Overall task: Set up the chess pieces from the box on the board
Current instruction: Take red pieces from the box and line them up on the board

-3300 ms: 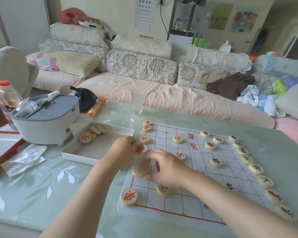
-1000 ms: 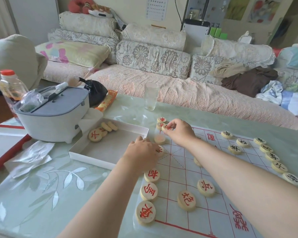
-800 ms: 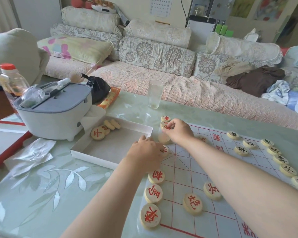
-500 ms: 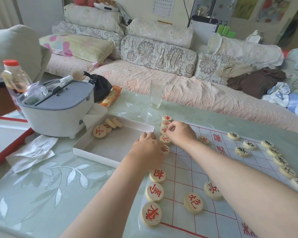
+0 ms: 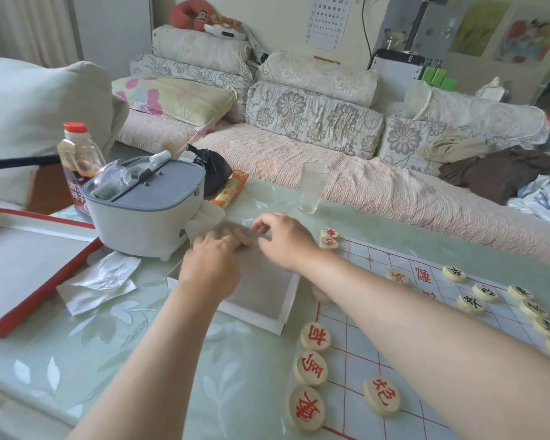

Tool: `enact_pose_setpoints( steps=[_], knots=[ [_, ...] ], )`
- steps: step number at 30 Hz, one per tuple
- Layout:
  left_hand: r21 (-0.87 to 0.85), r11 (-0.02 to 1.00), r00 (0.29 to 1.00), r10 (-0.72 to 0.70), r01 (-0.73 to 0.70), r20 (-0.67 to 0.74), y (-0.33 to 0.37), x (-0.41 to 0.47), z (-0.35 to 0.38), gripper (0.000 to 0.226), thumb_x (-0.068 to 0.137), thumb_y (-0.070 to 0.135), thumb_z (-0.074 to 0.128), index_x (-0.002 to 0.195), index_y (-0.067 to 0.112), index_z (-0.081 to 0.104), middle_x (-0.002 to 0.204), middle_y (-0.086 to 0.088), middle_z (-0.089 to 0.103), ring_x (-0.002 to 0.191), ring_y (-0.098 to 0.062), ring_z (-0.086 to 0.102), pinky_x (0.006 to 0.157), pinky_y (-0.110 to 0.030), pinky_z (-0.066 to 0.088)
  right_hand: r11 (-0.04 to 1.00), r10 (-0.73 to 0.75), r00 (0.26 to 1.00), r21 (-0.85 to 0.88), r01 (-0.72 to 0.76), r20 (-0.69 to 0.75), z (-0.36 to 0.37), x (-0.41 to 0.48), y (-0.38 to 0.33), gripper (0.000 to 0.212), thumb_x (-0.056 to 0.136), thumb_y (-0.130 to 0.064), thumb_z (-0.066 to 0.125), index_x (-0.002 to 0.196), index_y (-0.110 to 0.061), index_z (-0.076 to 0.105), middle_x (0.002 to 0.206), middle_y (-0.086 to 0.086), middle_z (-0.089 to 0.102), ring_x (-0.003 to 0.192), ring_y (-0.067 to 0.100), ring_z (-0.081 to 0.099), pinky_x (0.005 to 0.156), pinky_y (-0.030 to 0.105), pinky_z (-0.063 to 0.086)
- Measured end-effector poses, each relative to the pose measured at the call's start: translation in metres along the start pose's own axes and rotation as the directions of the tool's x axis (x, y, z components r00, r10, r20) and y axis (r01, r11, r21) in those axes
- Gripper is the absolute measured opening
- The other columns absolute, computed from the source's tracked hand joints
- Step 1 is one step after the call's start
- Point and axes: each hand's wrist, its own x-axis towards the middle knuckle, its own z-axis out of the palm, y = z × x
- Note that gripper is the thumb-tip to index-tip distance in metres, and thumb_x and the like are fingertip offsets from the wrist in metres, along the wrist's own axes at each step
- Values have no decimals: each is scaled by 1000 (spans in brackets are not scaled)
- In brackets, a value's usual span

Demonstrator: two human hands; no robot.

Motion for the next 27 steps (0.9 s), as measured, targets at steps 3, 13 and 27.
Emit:
enact_pose_setpoints(
  steps=[3,13,27],
  knots=[
    [-20,998,998,-55,54,-23,-24,2,-2,36,93,16,42,125,17,56,121,-10,51,118,-31,41,93,-40,43,995,-61,993,-69,68,101,17,17,-23,49,89,-10,55,135,-27,53,139,-1,52,124,22,53,98,32,44],
    [-32,995,994,93,-91,56,-41,0,8,47,89,10,43,134,23,46,129,-1,51,119,-27,39,98,-30,38,974,35,977,-225,14,211,40,40,-22,58,89,-14,52,143,-30,37,138,4,57,125,29,54,101,37,46],
    [-117,993,989,20,-3,146,-17,-1,2,35,90,22,53,126,21,54,119,-8,49,105,-25,55,72,-24,35,980,-27,985,-190,60,169,20,-2,12,23,80,-30,65,103,-37,62,108,-8,66,101,19,60,82,31,49]
  ],
)
